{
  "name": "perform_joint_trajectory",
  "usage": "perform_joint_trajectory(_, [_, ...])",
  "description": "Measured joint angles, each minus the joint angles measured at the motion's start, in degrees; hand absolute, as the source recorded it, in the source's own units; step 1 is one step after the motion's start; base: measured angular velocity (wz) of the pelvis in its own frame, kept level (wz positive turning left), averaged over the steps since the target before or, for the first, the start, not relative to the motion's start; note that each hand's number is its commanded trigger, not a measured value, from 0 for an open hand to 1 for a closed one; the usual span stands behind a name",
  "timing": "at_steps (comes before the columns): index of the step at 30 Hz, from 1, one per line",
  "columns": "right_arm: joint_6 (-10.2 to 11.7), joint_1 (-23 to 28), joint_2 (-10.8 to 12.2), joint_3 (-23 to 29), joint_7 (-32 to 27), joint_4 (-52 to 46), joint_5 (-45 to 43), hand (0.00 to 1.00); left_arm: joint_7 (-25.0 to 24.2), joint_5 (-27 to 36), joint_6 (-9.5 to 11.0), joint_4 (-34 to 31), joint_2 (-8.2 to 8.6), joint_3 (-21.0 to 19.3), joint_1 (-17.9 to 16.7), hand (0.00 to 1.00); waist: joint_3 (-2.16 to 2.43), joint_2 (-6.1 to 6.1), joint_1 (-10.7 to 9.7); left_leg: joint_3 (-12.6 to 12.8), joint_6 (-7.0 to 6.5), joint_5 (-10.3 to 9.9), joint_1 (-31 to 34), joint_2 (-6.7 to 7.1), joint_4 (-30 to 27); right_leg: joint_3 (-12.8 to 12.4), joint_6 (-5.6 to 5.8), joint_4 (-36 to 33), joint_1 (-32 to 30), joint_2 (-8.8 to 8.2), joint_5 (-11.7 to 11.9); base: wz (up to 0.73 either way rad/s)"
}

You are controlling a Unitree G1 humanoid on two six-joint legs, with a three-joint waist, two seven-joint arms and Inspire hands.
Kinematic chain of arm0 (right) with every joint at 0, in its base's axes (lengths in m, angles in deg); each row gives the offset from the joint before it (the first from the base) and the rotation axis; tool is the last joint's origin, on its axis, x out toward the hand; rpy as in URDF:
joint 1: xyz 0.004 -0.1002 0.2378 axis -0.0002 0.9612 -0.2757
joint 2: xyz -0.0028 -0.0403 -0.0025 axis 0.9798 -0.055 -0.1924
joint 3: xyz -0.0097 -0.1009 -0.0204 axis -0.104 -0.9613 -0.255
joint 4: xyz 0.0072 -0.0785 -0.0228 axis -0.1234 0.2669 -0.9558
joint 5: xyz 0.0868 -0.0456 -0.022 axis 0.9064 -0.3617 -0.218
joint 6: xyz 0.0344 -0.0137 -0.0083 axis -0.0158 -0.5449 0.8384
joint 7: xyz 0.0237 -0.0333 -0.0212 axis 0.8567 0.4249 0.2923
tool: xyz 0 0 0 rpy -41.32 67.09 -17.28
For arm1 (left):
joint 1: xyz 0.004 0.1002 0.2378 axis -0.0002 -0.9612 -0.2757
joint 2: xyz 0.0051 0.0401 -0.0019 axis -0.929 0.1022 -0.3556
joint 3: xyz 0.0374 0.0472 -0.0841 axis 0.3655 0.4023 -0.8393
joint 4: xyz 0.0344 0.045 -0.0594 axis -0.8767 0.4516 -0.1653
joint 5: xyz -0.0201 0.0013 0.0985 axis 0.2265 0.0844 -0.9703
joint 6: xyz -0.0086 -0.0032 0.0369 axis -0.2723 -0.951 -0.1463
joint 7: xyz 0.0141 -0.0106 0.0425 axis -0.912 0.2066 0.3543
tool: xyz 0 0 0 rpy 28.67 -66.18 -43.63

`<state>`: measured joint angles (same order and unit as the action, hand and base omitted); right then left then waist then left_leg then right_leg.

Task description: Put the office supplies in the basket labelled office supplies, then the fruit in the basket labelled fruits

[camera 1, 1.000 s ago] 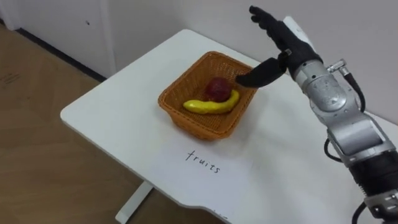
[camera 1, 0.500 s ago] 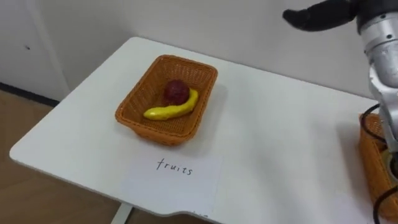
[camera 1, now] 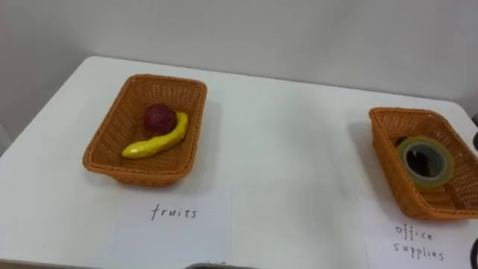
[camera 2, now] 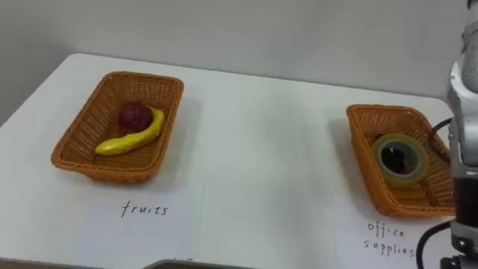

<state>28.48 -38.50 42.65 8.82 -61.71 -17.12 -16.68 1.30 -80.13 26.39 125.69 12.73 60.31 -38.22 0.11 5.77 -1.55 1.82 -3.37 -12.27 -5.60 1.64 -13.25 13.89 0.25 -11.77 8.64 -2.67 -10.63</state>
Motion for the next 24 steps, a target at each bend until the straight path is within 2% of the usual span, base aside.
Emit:
perform_joint_trajectory(4, [0.2,1.7,0.0,1.4,-1.5,-0.2,0.6,0.00,0.3,4.0,0.4,0.3,0.17,0.0,0.0,0.00,0.21,-0.30,-1.0,0.4,0.04,-0.1,0.2,-0.06,0.1,-1.3,0.03,0.0,-0.6,0.27,0.0,-0.10])
perform_joint_trajectory(6, [0.6,2.2,0.0,3.3,-2.0,-0.3,0.6,0.00,0.3,4.0,0.4,0.3,0.35,-0.1,-0.1,0.00,0.48,-0.81,-1.6,0.5,0.01,-0.1,0.4,-0.05,0.2,-1.5,0.06,0.0,-0.9,0.28,0.1,0.00])
perform_joint_trajectory(10, [0.6,3.7,-0.3,6.3,-3.1,-0.5,0.8,0.00,1.4,4.1,1.5,0.0,0.36,-0.1,-1.2,0.00,0.61,-0.96,-3.0,0.5,0.06,-0.1,0.5,-0.11,0.7,-1.8,0.05,0.0,-1.3,0.39,0.1,-0.02])
perform_joint_trajectory(15, [0.8,5.9,-0.4,8.6,-6.0,-0.6,1.7,0.00,2.1,4.2,1.7,0.8,0.33,-0.1,-2.1,0.00,0.45,-0.24,-4.4,0.9,0.11,-0.1,0.4,-0.25,1.1,-2.0,0.05,0.1,-1.5,0.56,0.1,-0.04])
perform_joint_trajectory(17, [1.1,8.7,-0.4,9.5,-7.1,-1.0,1.7,0.00,2.3,4.2,2.1,0.9,0.05,-0.1,-2.2,0.00,0.32,0.56,-4.4,1.1,0.23,-0.2,0.5,-0.37,1.2,-2.3,0.04,0.1,-1.7,0.70,0.1,-0.07])
perform_joint_trajectory(24, [1.2,15.9,-0.4,11.1,-9.3,-1.3,1.5,0.00,2.2,5.9,2.3,0.8,0.10,-0.3,-3.2,0.00,0.62,1.20,-4.4,2.9,0.35,-0.4,0.2,-0.87,1.5,-3.3,-0.01,0.1,-2.0,1.06,0.1,-0.10])
